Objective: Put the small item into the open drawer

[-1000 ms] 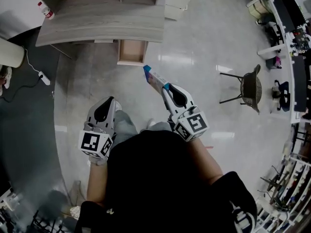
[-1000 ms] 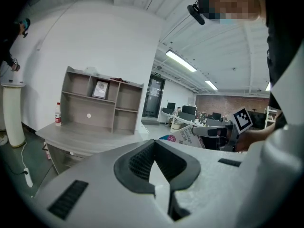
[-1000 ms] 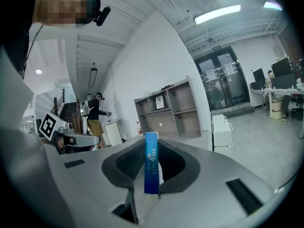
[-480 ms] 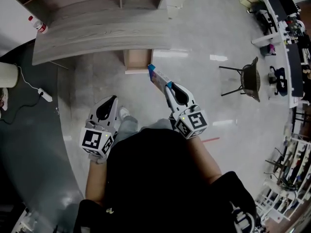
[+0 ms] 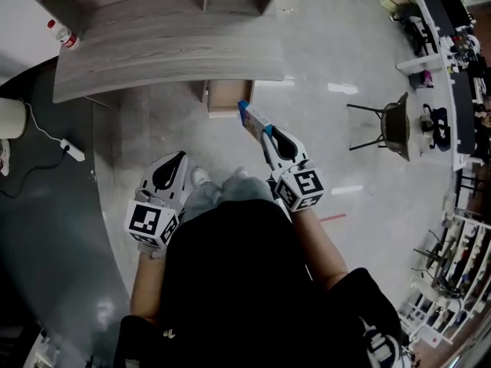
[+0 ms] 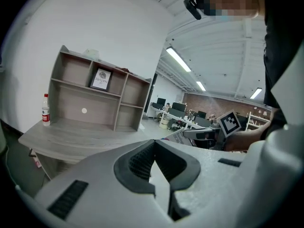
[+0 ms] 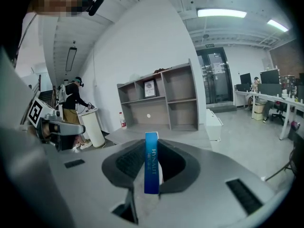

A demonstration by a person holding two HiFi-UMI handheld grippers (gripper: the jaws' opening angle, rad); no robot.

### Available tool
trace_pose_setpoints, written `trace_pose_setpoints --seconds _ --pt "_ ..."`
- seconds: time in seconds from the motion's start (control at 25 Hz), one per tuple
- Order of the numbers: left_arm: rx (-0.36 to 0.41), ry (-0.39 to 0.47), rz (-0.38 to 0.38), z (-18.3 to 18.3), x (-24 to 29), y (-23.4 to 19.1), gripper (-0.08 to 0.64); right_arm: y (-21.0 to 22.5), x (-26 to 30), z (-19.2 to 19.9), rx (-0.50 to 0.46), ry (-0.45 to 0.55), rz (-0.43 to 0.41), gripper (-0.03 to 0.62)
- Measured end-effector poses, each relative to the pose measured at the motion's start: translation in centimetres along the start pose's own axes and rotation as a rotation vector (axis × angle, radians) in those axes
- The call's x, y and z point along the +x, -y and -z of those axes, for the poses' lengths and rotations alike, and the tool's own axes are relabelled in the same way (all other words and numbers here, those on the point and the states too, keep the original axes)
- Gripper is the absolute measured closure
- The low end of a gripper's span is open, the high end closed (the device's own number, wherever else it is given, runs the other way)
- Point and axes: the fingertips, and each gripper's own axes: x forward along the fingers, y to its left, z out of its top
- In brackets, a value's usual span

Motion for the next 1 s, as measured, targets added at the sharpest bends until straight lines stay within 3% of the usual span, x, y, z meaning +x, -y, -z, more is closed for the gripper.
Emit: trace_pose_setpoints --seconds 0.48,1.0 --pt "-0.069 -0.023 -0.095 0.7 -0.4 -3.0 0.558 0.9 6.7 3.1 -0.053 -0.134 -0.046 0.503" --pt "-0.098 -0.080 -0.234 1.4 1.2 -4.1 0.558 4.9 15.1 10.0 -0.139 -0.311 -0.127 0.502"
